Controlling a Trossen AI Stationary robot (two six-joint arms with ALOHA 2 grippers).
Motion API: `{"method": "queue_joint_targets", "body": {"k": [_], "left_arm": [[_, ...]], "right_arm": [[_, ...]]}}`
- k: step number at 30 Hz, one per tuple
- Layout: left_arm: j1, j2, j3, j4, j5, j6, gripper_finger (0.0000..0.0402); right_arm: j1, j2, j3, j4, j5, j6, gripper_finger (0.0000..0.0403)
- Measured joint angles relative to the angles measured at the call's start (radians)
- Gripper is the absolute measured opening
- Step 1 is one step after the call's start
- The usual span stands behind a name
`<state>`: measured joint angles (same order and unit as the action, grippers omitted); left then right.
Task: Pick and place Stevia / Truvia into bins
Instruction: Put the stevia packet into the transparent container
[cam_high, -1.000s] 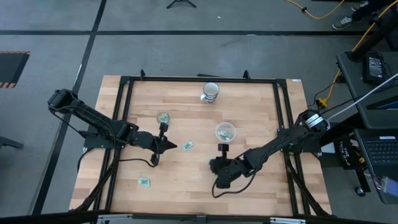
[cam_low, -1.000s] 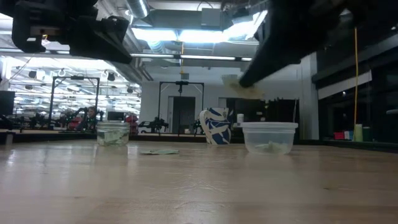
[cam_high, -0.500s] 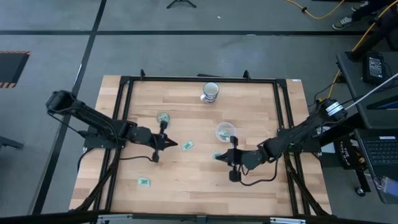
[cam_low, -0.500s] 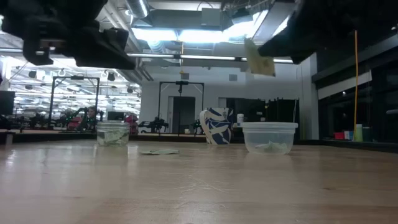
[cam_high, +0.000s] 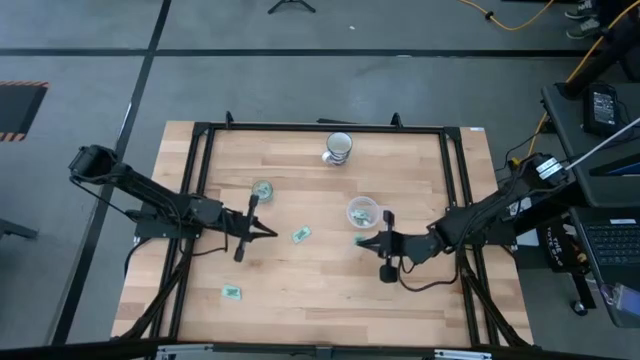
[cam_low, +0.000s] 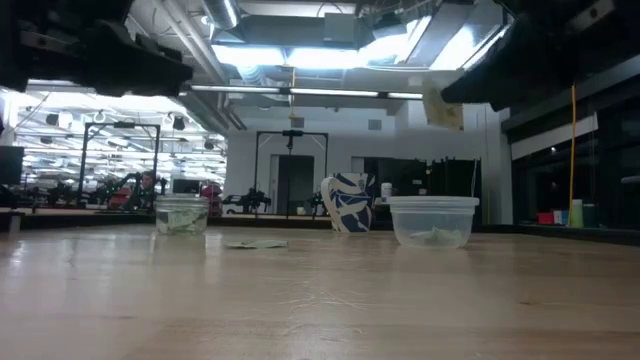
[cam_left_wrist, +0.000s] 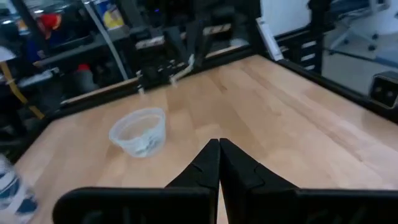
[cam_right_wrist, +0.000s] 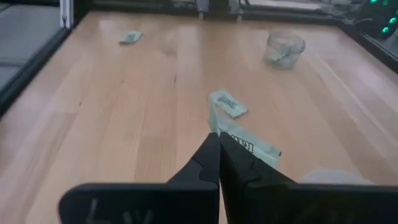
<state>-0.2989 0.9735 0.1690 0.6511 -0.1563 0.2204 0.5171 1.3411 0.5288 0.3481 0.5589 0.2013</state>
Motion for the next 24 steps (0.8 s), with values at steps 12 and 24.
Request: {"method": "queue_joint_targets", "body": {"k": [12, 24], "left_arm": [[-0.008, -0.004, -0.015, 0.011, -0.16, -0.12, 0.0003], [-0.008, -0.003, -0.015, 0.004, -0.161, -0.122, 0.0003]], "right_arm": [[-0.042, -0.028, 0.006, -0.097, 0.174, 0.179, 0.0], [-0.149, -0.028, 0.006, -0.204, 0.12, 0.423, 0.0]]}}
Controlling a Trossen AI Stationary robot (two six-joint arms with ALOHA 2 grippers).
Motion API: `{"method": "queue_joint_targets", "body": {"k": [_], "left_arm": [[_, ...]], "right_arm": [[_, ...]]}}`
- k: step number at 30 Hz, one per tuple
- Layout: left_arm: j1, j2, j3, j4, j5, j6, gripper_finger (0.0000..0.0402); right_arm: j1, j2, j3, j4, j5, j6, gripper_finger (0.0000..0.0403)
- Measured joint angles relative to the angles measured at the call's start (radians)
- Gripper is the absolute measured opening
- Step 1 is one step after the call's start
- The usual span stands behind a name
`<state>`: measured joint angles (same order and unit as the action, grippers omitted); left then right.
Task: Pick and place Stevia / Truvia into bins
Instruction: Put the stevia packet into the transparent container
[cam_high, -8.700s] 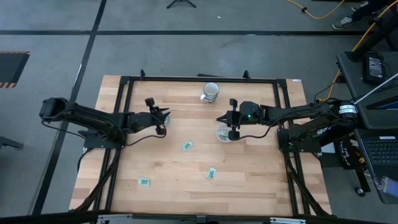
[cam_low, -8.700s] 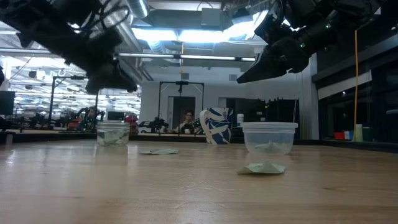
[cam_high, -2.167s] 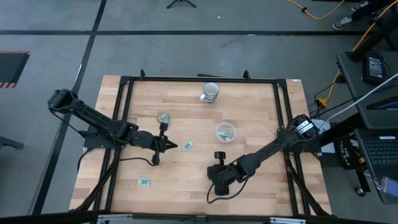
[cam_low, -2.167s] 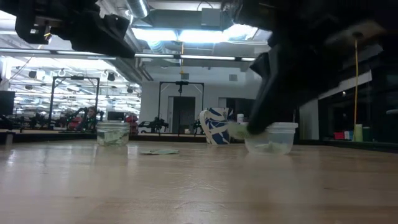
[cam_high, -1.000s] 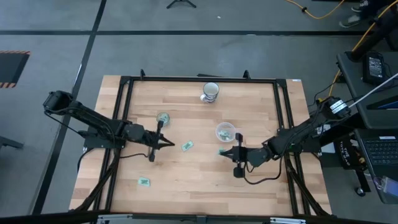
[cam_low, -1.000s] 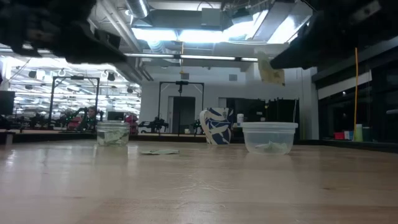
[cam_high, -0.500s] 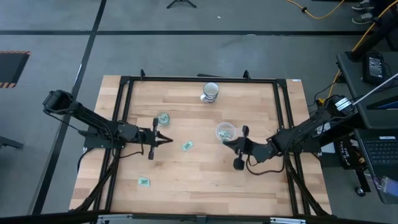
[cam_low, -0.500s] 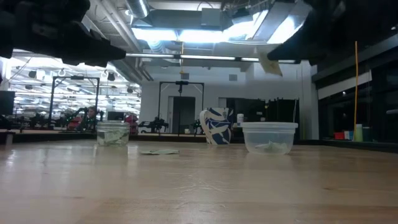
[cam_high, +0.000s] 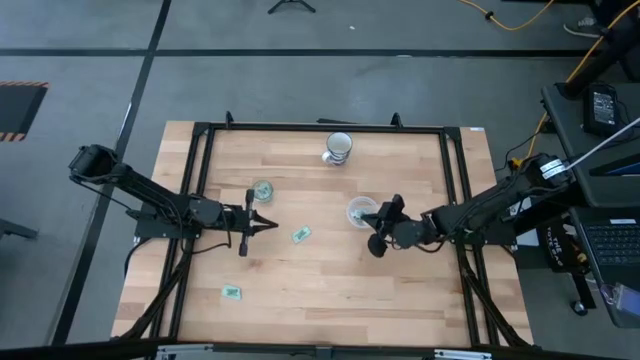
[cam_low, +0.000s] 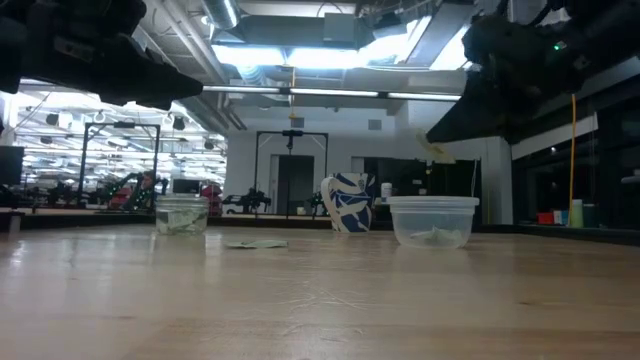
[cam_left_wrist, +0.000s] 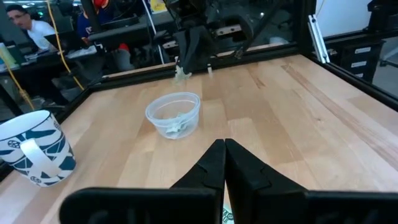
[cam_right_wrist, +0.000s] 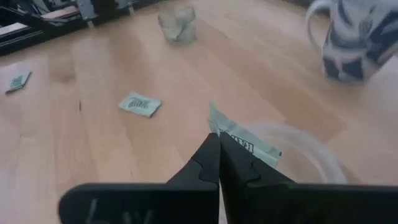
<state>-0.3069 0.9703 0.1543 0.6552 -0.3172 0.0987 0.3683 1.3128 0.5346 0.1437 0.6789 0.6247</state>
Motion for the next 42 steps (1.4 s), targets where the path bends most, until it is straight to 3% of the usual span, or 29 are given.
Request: {"method": "queue_joint_targets", "body": {"k": [9, 28, 42], "left_arm": [[0.0, 0.0, 0.0, 0.0, -0.005, 0.001, 0.0003], [0.0, 0.0, 0.0, 0.0, -0.006, 0.037, 0.0003], [0.0, 0.0, 0.0, 0.0, -0.007, 0.036, 0.0003]], "right_arm": [[-0.039, 0.006, 0.0, -0.118, -0.036, 0.107, 0.0], [-0.107, 0.168, 0.0, -0.029, -0.039, 0.099, 0.0002], [-0.106, 0.165, 0.0, -0.016, -0.046, 0.072, 0.0063]]}}
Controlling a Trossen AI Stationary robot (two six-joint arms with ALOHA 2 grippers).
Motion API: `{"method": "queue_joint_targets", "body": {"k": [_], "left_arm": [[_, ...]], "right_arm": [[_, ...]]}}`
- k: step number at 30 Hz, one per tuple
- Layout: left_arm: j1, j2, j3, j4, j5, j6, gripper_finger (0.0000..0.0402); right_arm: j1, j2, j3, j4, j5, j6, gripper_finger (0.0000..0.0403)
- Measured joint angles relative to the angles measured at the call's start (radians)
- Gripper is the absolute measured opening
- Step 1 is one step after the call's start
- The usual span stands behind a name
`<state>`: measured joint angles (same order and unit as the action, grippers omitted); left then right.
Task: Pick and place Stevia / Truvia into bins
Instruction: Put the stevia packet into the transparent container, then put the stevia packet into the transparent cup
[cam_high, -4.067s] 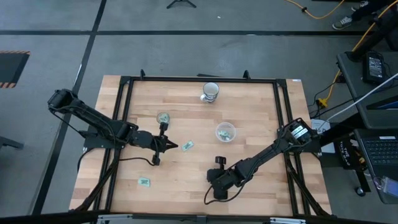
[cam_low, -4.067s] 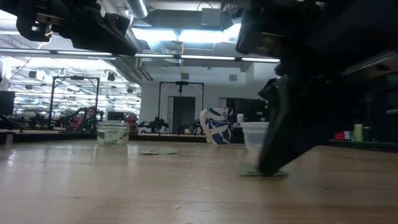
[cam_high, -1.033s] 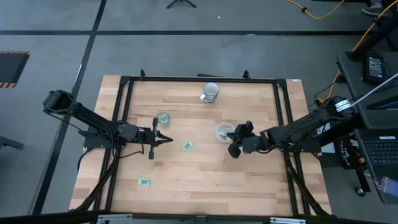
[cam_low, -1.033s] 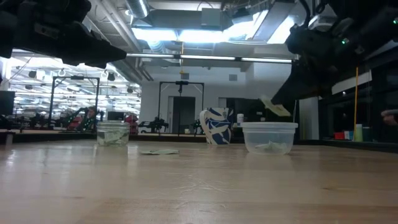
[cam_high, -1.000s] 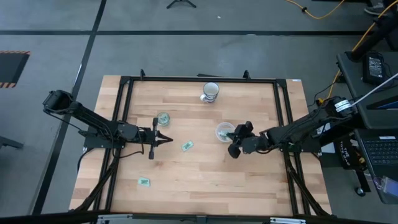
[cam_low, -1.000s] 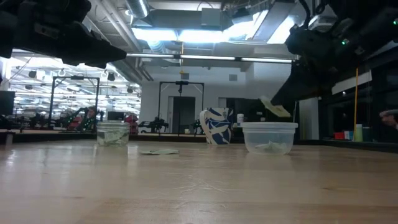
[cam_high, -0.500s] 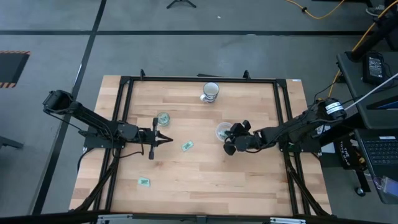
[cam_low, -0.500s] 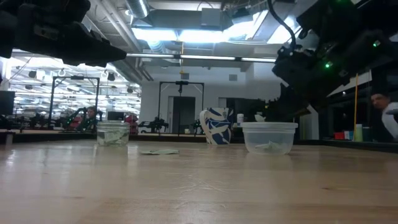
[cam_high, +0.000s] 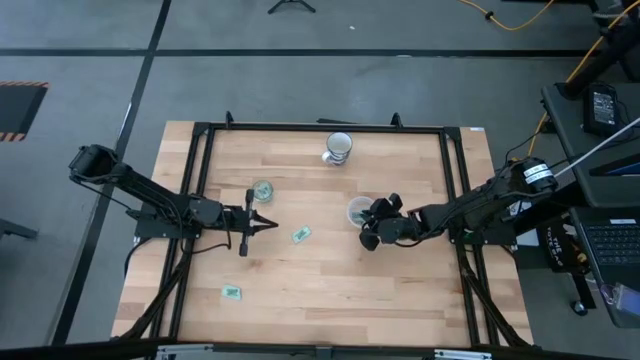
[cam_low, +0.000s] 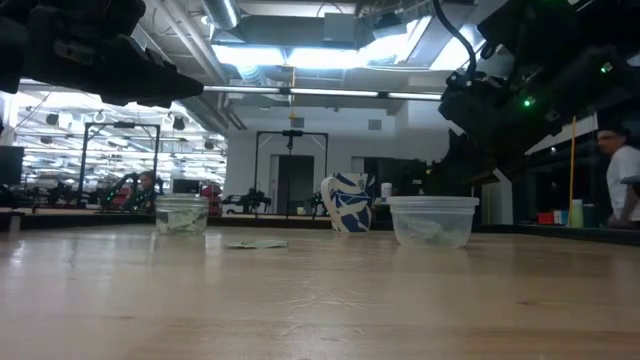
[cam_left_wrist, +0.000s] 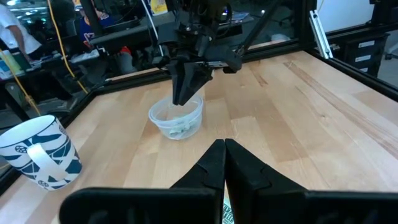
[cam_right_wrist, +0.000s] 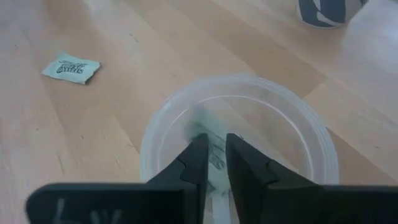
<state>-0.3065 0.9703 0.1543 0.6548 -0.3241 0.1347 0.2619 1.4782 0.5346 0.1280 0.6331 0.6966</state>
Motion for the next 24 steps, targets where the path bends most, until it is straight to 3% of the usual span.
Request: {"method": "queue_joint_targets", "body": {"k": [8, 17, 24], "left_arm": [[0.0, 0.0, 0.0, 0.0, 0.001, -0.001, 0.0003], [0.0, 0.0, 0.0, -0.006, 0.001, -0.052, 0.0004], [0.0, 0.0, 0.001, -0.016, -0.055, -0.13, 0.0013]], "right_arm": [[0.003, -0.051, 0.0, 0.01, -0.002, -0.129, 0.0077], [0.04, -0.218, 0.0, 0.147, -0.01, -0.511, 0.0015], [0.043, -0.266, 0.0, 0.189, -0.182, -0.65, 0.0017]]}}
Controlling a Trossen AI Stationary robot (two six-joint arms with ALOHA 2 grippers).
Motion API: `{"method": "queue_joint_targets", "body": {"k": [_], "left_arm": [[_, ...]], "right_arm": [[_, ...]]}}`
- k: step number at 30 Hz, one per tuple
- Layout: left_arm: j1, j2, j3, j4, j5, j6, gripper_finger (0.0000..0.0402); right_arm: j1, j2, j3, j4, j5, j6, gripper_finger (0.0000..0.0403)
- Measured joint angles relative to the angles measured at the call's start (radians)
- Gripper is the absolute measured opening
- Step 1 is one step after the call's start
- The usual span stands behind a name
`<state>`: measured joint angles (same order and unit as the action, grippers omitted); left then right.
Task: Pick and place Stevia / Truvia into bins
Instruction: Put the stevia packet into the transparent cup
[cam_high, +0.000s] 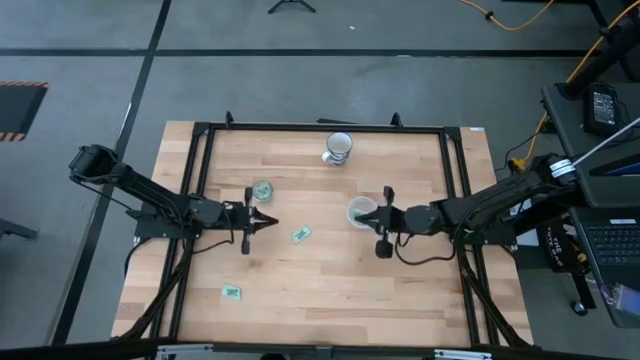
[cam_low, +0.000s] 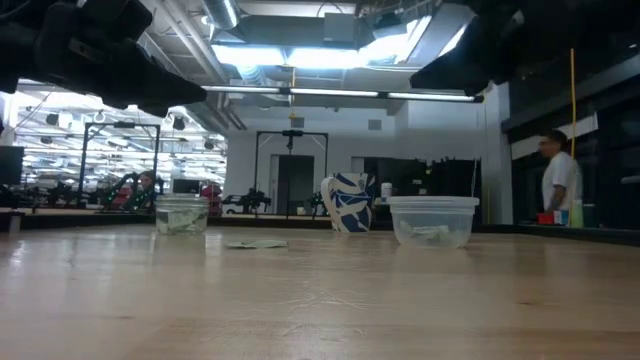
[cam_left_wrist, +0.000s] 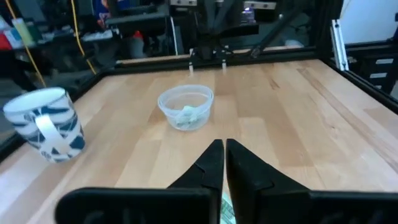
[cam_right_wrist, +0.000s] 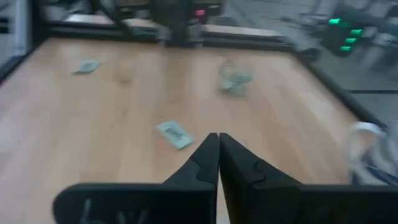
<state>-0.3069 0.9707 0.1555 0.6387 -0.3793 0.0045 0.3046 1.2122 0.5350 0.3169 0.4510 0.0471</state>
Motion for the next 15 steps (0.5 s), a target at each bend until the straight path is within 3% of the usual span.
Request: {"method": "queue_joint_targets", "body": {"k": [7, 12, 15], "left_arm": [[0.0, 0.029, 0.0, -0.018, -0.054, -0.028, 0.0076], [0.0, 0.095, 0.004, -0.019, -0.099, -0.128, 0.0126], [0.0, 0.153, 0.03, -0.02, -0.099, -0.185, 0.0148]], "right_arm": [[-0.007, 0.076, 0.0, 0.002, -0.019, -0.04, 0.0004], [-0.047, 0.148, 0.0, 0.088, -0.02, -0.132, 0.0012], [-0.094, 0.176, 0.0, 0.157, -0.087, -0.164, 0.0009]]}}
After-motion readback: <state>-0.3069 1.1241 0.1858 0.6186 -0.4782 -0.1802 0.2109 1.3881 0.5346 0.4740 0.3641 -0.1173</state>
